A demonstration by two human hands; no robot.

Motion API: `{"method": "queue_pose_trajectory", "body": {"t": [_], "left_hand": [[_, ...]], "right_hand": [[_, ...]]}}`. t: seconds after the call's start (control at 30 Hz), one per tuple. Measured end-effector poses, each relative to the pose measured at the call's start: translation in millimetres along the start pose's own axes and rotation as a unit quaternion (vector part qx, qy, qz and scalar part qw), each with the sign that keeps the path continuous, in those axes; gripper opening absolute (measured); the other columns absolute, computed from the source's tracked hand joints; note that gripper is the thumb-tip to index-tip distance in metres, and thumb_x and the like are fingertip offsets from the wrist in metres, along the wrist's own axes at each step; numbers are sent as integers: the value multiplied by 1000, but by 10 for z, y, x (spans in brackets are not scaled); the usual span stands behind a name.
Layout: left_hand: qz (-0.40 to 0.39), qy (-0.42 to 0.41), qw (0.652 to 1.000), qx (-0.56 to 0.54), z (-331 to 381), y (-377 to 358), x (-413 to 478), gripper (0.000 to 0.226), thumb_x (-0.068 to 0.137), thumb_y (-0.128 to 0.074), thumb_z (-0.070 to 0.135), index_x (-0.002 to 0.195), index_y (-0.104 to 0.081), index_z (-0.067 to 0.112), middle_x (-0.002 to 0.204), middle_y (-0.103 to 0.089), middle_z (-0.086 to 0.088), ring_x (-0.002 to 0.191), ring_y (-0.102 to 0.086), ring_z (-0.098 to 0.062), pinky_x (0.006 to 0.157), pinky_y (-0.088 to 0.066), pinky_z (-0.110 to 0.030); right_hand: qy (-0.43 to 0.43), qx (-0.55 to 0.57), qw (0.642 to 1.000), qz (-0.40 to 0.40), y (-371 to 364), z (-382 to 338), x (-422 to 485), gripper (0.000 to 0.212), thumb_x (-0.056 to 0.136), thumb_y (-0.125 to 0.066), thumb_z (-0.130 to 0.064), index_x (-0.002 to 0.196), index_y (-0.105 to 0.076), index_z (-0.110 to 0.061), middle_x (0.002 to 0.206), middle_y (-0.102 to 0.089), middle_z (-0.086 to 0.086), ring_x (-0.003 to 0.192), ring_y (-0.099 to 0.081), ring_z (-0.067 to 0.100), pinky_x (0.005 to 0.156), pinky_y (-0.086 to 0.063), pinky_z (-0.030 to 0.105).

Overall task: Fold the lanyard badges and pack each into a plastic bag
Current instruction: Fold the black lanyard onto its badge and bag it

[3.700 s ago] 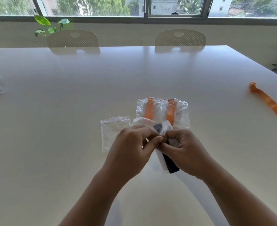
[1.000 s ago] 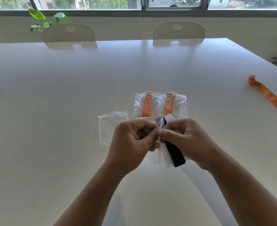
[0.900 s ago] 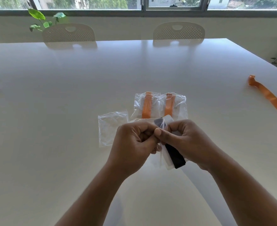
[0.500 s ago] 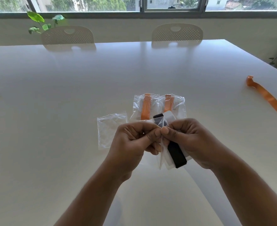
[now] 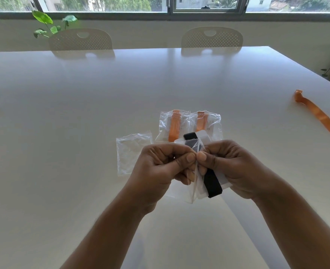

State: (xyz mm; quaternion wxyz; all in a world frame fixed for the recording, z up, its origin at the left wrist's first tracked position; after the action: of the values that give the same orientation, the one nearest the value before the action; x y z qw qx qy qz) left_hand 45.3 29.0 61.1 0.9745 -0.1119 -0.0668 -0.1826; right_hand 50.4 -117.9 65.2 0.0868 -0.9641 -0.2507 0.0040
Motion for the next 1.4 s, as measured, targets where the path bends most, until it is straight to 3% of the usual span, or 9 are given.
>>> {"method": "queue_pose_trajectory", "body": {"t": [0.77, 0.87, 0.93, 1.07, 1.1, 1.2, 1.3, 1.4], "left_hand": [[-1, 7, 1000, -29, 28, -12, -15, 13, 82, -65, 6, 80, -77, 9, 61, -67, -8, 53, -62, -16, 51, -50, -22], [48, -21, 998, 38, 8, 54, 0, 10, 85, -68, 5, 80, -77, 8, 60, -68, -7, 52, -63, -15, 51, -51, -21], [89, -43, 990, 102, -30, 106, 3, 15, 87, -69, 2, 79, -76, 11, 59, -69, -6, 50, -64, -15, 50, -51, -21], [103, -48, 975, 189, -123, 109, 1, 13, 87, -71, 6, 79, -74, 16, 60, -71, -3, 50, -68, -15, 51, -53, -22], [99, -47, 975, 193, -133, 108, 3, 12, 87, -71, 7, 79, -75, 16, 62, -72, -3, 52, -69, -15, 52, -54, -22], [90, -52, 972, 212, -116, 109, 18, 13, 87, -72, 7, 86, -76, 19, 69, -75, 0, 61, -73, -16, 59, -57, -22], [84, -45, 971, 217, -109, 110, 8, 19, 86, -74, 5, 96, -76, 21, 80, -78, 5, 74, -76, -11, 69, -60, -23], [100, -56, 961, 251, -103, 129, -7, 24, 84, -76, 5, 101, -76, 21, 84, -78, 9, 79, -76, -7, 74, -61, -25]], "right_hand": [[11, 10, 1000, -8, 29, 7, 1, 28, 81, -64, -23, 65, -62, 0, 71, -64, 12, 69, -58, 22, 70, -47, 33], [25, -116, 991, 62, 33, 44, 25, 28, 85, -64, -27, 64, -65, -7, 73, -61, 8, 69, -55, 21, 66, -45, 32], [39, -252, 961, 111, 13, 70, 35, 30, 89, -61, -32, 66, -68, -14, 81, -58, 3, 71, -55, 18, 65, -48, 34], [19, -319, 935, 152, 11, 110, 36, 31, 81, -59, -35, 64, -65, -10, 79, -59, 20, 66, -56, 33, 59, -50, 50], [10, -322, 932, 163, 34, 110, 33, 33, 78, -58, -38, 64, -65, -9, 76, -60, 19, 62, -55, 31, 57, -50, 49], [3, -339, 923, 182, 94, 85, 10, 36, 80, -65, -47, 65, -68, -14, 65, -60, 4, 56, -53, 12, 51, -46, 32], [14, -352, 911, 215, 154, 70, -8, 27, 76, -73, -44, 62, -68, -21, 70, -63, -1, 63, -58, 15, 57, -50, 34], [38, -375, 885, 272, 178, 54, -29, 24, 67, -76, -52, 63, -66, -30, 75, -59, -9, 66, -57, 4, 56, -45, 19]]}}
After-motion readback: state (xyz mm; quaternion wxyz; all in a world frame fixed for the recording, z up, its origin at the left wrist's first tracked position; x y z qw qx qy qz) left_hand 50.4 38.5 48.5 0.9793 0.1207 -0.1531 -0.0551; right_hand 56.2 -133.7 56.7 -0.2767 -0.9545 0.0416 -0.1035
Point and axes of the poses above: each hand's wrist, its own x-axis towards the middle knuckle, its own y-axis out of the back of the hand, z = x × y, the point moved 4 cm from there along x, towards the middle knuckle
